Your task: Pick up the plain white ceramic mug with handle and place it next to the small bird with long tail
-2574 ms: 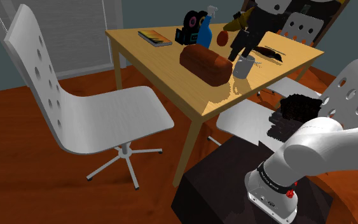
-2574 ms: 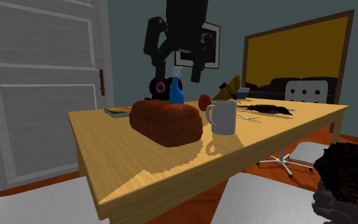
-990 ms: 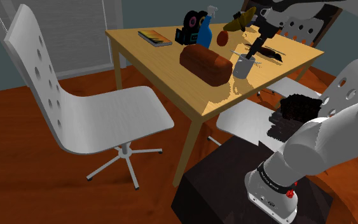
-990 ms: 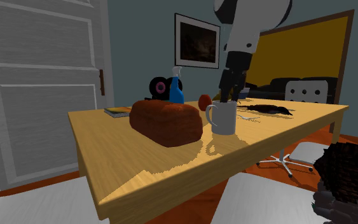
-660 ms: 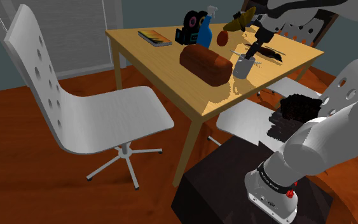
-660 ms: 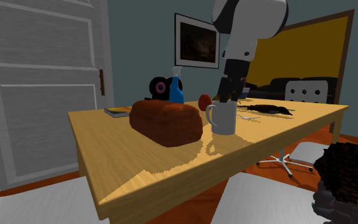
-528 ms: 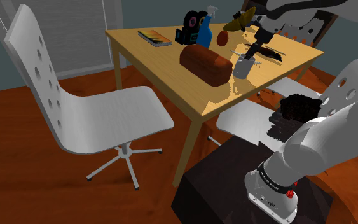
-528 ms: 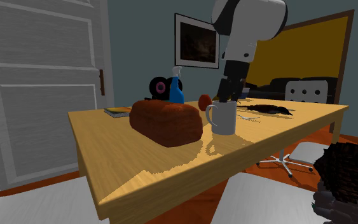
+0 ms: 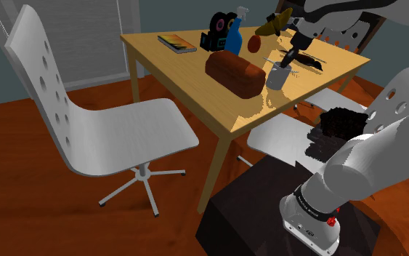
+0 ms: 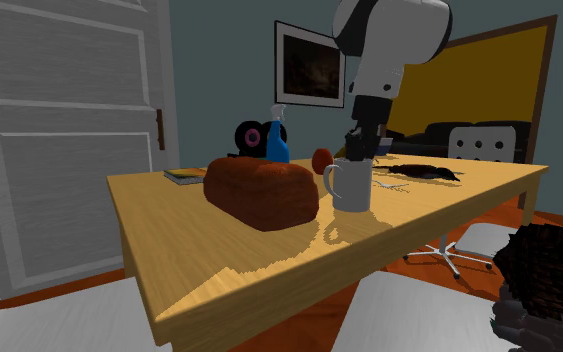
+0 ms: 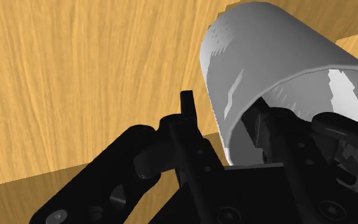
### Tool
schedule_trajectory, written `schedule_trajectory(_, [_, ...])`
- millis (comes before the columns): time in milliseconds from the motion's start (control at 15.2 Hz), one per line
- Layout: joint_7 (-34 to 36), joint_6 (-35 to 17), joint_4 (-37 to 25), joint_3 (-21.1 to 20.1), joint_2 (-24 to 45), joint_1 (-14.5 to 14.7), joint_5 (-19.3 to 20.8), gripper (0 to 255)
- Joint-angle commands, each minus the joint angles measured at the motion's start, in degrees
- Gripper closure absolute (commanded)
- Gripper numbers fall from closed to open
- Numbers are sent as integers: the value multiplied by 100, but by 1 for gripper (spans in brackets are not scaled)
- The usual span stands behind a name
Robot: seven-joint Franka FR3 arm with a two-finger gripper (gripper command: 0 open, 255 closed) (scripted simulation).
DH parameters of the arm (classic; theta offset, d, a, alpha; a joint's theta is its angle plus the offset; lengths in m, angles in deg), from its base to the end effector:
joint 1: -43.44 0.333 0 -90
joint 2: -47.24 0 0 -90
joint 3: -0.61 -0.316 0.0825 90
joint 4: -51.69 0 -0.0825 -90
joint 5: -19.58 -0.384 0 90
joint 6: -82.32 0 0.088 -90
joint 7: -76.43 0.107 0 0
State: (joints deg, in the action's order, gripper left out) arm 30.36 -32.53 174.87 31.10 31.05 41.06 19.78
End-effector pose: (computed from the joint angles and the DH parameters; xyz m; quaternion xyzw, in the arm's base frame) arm 0.4037 -0.2813 0.5121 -0.9891 -0.1203 -0.0822 0.0225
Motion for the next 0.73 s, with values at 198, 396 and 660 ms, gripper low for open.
schedule_trajectory(198, [0, 0, 0, 0, 0, 0, 0, 255])
schedule_trajectory(396, [0, 0, 0, 0, 1, 0, 0, 255])
schedule_trajectory(660, [35, 229, -200, -26, -33, 3, 14, 255])
